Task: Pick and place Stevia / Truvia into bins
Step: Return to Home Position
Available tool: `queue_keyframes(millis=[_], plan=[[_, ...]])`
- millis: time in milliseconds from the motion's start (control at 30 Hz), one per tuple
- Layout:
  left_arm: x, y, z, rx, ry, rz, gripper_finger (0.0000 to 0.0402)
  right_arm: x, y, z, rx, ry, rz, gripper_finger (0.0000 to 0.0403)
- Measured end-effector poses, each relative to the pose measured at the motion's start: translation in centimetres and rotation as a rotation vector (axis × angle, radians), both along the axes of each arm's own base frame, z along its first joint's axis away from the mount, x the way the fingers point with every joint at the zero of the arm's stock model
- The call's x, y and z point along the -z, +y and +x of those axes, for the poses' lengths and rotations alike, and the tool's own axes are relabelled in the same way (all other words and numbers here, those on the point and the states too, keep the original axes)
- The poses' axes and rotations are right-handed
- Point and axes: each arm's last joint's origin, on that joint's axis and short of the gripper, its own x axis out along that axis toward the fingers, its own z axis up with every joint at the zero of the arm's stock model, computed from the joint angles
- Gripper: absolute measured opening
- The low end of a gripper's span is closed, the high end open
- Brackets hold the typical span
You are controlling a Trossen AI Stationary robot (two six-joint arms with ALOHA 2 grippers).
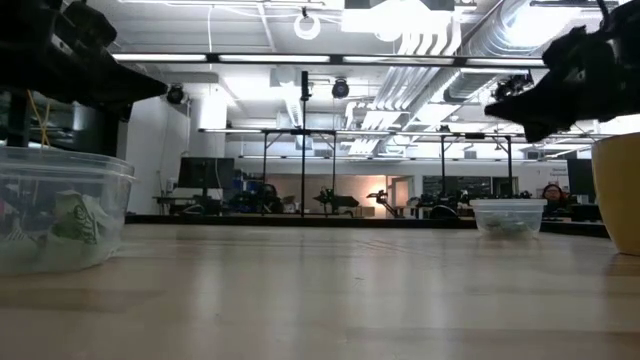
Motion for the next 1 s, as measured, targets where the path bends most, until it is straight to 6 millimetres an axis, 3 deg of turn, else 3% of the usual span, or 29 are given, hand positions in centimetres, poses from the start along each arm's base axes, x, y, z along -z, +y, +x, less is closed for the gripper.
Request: queue_keyframes(millis=[233, 400, 633, 800, 1000], plan=[[-0.1, 0.1, -0.3, -0.041, -0.02, -0.019, 0.0045, 0.1, 0.2, -0.2, 0.017, 0.012, -0.039, 0.0], [1.3, 0.1, 0.0, -0.025, 0.006, -0.019, 0.0021, 0.1, 0.0, -0.3, 0.034, 0.016, -0.047, 0.0], [1.3, 0.1, 0.0, -0.044, -0.017, 0.011, 0.0043, 0.1, 0.0, -0.3, 0.034, 0.025, -0.066, 0.0], [1.3, 0.0, 0.1, -0.013, -0.022, 0.022, 0.0022, 0.1, 0.1, -0.2, -0.022, 0.03, -0.093, 0.0002], [1.3, 0.0, 0.1, -0.006, -0.022, 0.02, 0.0037, 0.2, 0.1, -0.3, 0.0, 0.032, -0.087, 0.0001]])
